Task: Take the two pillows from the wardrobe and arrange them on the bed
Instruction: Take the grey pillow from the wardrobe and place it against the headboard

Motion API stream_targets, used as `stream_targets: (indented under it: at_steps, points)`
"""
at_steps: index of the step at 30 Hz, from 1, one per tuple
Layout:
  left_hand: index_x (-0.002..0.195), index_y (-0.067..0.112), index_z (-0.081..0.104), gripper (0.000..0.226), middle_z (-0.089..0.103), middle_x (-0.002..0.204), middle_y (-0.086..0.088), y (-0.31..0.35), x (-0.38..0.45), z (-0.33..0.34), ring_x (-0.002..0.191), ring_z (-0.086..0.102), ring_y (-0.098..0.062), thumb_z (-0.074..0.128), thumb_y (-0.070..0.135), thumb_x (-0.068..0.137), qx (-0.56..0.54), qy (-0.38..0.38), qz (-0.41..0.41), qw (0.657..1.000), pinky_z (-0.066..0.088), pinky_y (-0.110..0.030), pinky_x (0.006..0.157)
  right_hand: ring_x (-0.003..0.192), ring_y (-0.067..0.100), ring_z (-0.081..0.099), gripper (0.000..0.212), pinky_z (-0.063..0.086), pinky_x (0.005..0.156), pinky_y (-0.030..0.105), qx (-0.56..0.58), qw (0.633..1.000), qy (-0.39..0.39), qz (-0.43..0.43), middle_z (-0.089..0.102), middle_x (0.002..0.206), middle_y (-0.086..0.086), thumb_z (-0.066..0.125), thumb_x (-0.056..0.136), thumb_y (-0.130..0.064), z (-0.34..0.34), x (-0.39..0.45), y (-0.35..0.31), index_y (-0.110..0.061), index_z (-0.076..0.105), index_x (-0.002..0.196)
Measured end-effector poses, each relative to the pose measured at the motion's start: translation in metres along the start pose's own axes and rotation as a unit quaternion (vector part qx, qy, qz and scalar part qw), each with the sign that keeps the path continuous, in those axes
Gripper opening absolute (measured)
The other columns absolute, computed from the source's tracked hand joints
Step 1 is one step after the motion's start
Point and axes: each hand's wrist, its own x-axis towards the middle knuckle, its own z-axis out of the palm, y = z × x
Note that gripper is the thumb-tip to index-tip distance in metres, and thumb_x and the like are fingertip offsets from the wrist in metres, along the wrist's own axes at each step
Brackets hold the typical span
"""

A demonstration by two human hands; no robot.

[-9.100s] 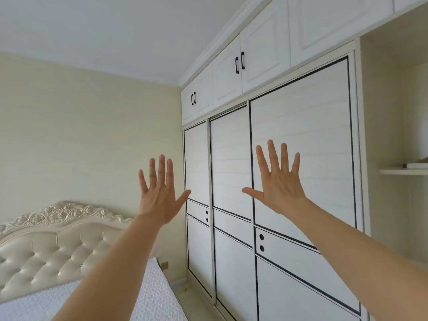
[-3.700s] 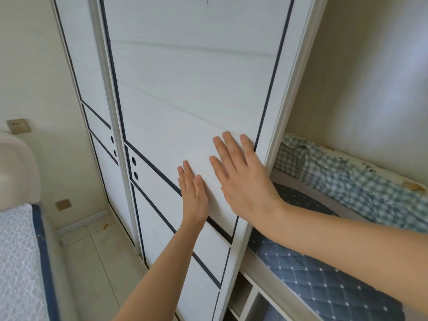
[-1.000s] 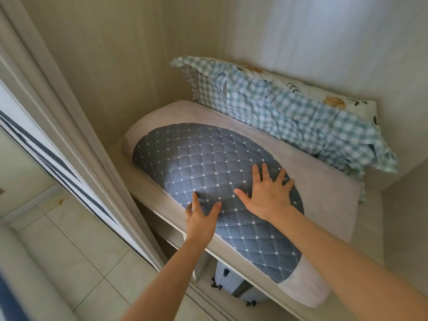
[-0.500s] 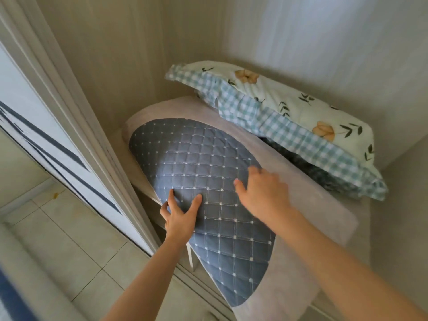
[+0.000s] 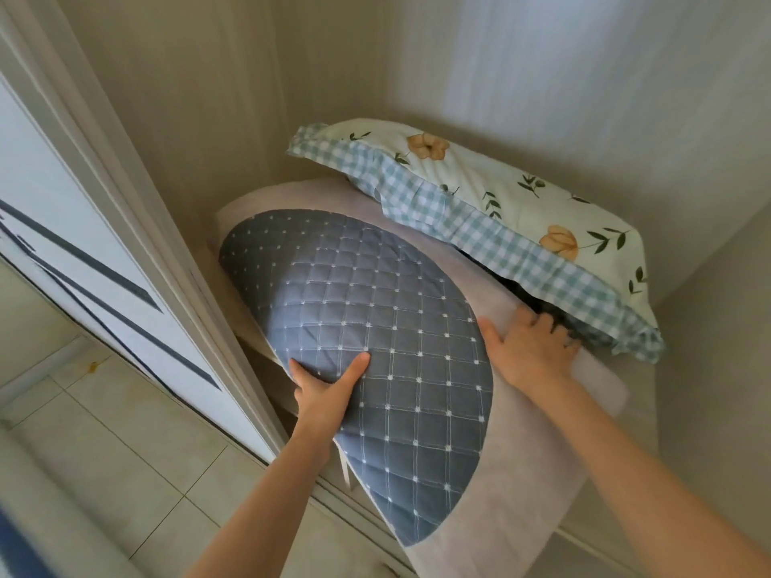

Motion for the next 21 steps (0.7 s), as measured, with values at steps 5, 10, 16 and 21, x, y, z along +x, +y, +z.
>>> stream_targets:
  at_steps: [5,10,16,21]
  points:
    - [0.153,0.044,0.000,0.146,0.024,0.146,0.007,0.017,-0.027,-0.019,0.130,0.038,-0.022,0.080,0.078,0.036,0.034,0.023,0.134,0.990,0.036,-0.044,0.107,0.130,0.043,0.037,0.091,0.030,0.107,0.057,0.073,0.995,-0.072,0.014,0.038,0.144,0.023,0.020,0.084,-0.078,-0.009,-0.006,-0.002,-0.012,0.033,0.145]
    - [0.153,0.038,0.019,0.127,0.044,0.149,0.002,0.039,-0.053,-0.038,0.127,0.054,-0.022,0.088,0.062,0.049,-0.131,0.038,0.158,0.978,0.045,-0.049,0.105,0.088,0.027,0.064,0.060,0.047,0.074,0.033,0.216,0.967,-0.092,-0.102,0.069,0.099,0.014,0.031,0.096,-0.058,-0.025,-0.024,-0.004,-0.009,0.066,0.097]
    - [0.130,0.019,0.060,0.061,0.074,0.113,-0.012,0.058,-0.083,-0.046,0.098,0.073,-0.032,0.082,0.035,0.075,-0.239,-0.118,0.039,0.963,0.058,-0.051,0.088,0.108,0.010,0.055,0.050,0.032,0.081,0.016,0.296,0.918,-0.082,-0.251,0.060,0.115,-0.011,0.035,0.096,-0.056,-0.061,-0.084,-0.030,-0.027,0.058,0.130]
    - [0.135,0.033,0.050,0.065,0.068,0.125,-0.010,0.067,-0.110,-0.031,0.112,0.066,-0.034,0.078,0.019,0.078,-0.275,-0.170,0.125,0.938,0.051,-0.055,0.096,0.141,0.012,0.029,0.082,0.022,0.099,0.027,0.280,0.899,-0.156,-0.298,0.029,0.156,-0.015,0.019,0.082,-0.082,-0.095,-0.115,-0.043,-0.039,0.023,0.151]
